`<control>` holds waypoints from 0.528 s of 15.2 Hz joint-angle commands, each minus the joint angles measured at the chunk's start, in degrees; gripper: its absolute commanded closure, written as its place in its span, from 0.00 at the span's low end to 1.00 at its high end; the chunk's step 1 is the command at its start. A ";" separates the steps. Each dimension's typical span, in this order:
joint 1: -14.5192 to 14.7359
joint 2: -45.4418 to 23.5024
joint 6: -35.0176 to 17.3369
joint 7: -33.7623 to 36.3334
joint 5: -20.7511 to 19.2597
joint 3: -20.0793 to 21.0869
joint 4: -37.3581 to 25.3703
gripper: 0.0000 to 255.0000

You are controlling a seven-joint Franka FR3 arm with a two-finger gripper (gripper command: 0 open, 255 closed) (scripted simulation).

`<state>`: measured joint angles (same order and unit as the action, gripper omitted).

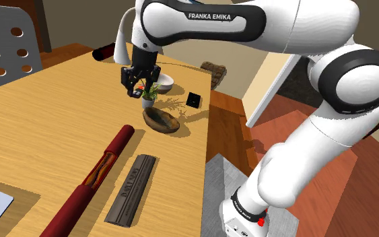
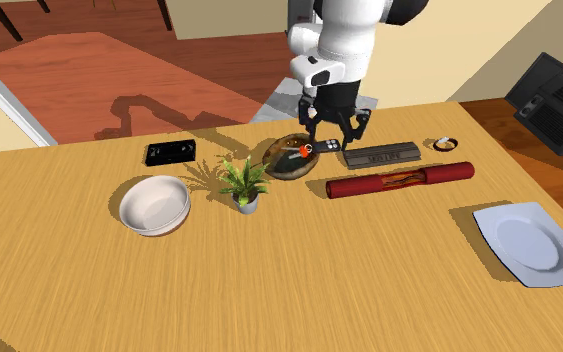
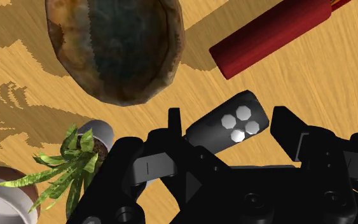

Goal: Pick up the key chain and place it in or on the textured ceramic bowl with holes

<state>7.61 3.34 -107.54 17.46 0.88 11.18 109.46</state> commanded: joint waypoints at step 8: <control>-2.24 15.77 -0.64 -7.46 1.92 -4.28 16.41 1.00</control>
<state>5.38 18.37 -107.87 10.22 2.72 7.03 124.79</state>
